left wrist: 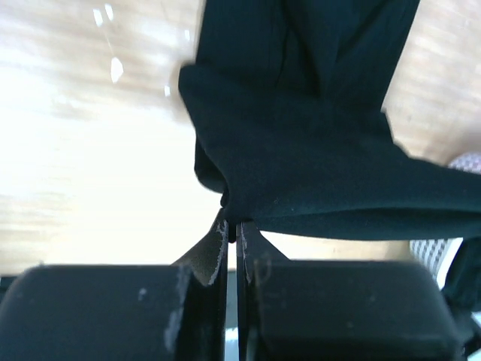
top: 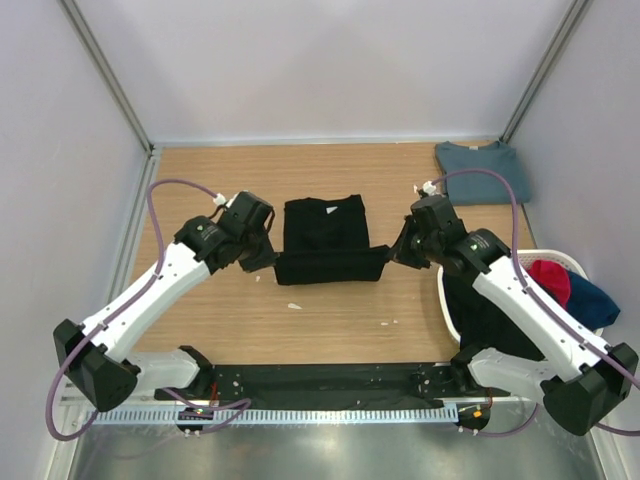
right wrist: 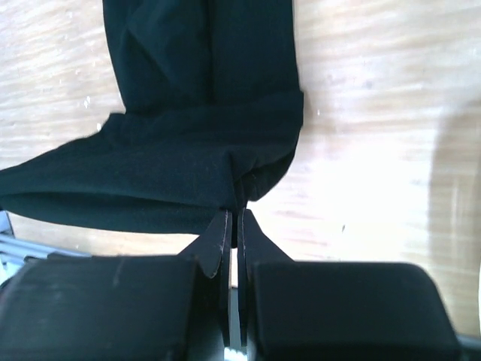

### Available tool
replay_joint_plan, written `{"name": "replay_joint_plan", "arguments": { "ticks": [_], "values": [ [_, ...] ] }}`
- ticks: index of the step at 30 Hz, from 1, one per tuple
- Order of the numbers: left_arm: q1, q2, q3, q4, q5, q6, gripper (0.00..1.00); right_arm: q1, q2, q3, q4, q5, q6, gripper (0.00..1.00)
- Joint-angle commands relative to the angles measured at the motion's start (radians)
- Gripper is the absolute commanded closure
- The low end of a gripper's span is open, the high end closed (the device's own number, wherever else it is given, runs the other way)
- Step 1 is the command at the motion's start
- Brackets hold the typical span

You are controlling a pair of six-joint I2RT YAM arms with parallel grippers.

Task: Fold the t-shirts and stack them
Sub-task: Fold the tshirt

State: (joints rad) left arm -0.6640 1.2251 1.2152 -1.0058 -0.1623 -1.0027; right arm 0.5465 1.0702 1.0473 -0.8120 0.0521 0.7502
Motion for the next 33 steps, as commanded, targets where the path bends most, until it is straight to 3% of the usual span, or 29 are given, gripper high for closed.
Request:
{"name": "replay_joint_plan", "arguments": {
  "ticks": [1,7,13,24,33],
  "values": [
    [0.059,0.016,0.043,0.019,-0.137,0.085,1.00,-0.045,0.040,0.052,0.078,0.115,-0.074,0.99],
    [0.136,0.068,0.049,0.145,-0.143,0.141,1.00,-0.126,0.160,0.101,0.171,0.048,-0.133,0.99],
    [0.182,0.145,0.067,0.288,-0.114,0.177,1.00,-0.161,0.253,0.177,0.252,0.075,-0.193,0.99],
    [0.234,0.312,0.158,0.400,-0.071,0.222,1.00,-0.217,0.390,0.183,0.433,0.039,-0.195,0.99],
    [0.316,0.500,0.178,0.535,-0.036,0.265,1.00,-0.241,0.709,0.359,0.453,-0.026,-0.264,0.99]
  ]
}}
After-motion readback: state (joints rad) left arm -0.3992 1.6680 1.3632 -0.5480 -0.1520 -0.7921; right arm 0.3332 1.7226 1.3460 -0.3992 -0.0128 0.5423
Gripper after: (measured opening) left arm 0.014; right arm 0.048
